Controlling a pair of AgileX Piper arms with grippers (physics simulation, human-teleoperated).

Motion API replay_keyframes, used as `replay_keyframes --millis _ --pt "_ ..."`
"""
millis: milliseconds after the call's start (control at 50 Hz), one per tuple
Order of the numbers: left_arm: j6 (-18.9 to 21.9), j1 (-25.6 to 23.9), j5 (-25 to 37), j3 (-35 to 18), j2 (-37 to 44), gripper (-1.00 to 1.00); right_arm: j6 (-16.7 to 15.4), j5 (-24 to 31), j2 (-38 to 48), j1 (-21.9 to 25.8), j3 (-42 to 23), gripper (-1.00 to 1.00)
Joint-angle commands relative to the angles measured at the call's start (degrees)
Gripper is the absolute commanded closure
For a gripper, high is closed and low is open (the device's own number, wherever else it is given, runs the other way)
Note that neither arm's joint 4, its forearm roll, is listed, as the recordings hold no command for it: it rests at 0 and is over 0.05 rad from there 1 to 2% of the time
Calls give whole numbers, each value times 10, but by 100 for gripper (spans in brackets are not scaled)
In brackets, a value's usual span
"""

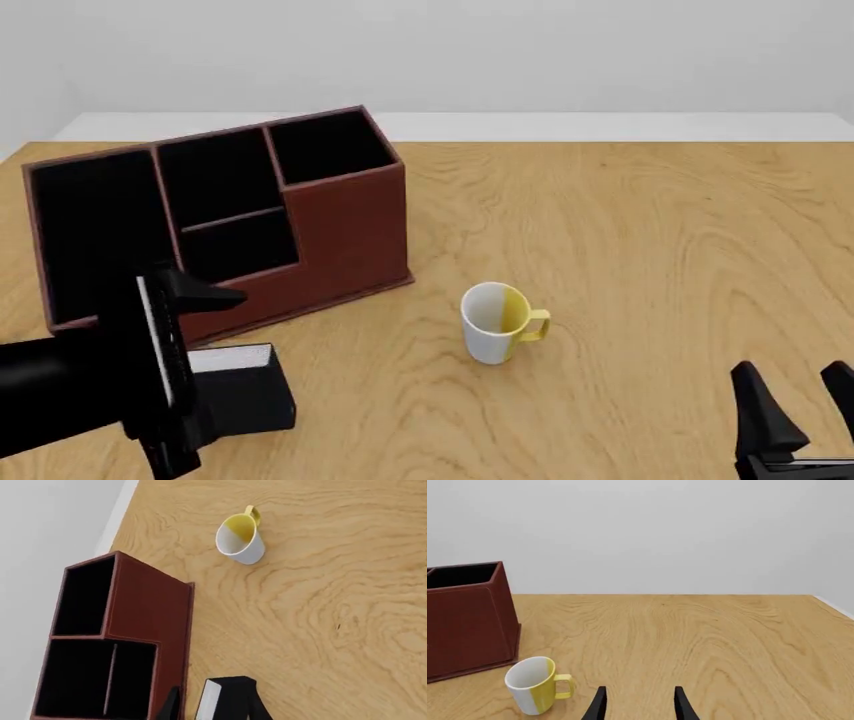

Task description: Pick up the book and place it in the front compartment of the caddy.

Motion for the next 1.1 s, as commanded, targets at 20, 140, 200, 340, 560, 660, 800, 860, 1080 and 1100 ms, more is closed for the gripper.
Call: replay_keyframes --millis 20,140,200,340,560,660,800,860,1080,1100 --pt "25 0 3 18 5 -100 0 2 -2 0 0 -100" --pt "26 8 -1 29 11 -100 0 1 -1 0 0 -100" --pt "40 22 -11 40 13 -100 0 1 -1 0 0 -100" --pt "47 33 -25 48 20 -100 0 2 -2 0 0 -100" --pt "62 48 -52 72 24 -100 0 2 -2 0 0 -100" --pt "69 60 -67 77 35 -100 0 2 -2 0 0 -100" --pt "65 65 -86 82 50 -100 0 2 -2 0 0 -100" --pt "68 69 -97 91 55 -100 0 2 -2 0 0 -100" --pt "57 78 -111 100 70 -100 0 2 -2 0 0 -100" --pt "57 78 -112 101 70 -100 0 2 -2 0 0 -100"
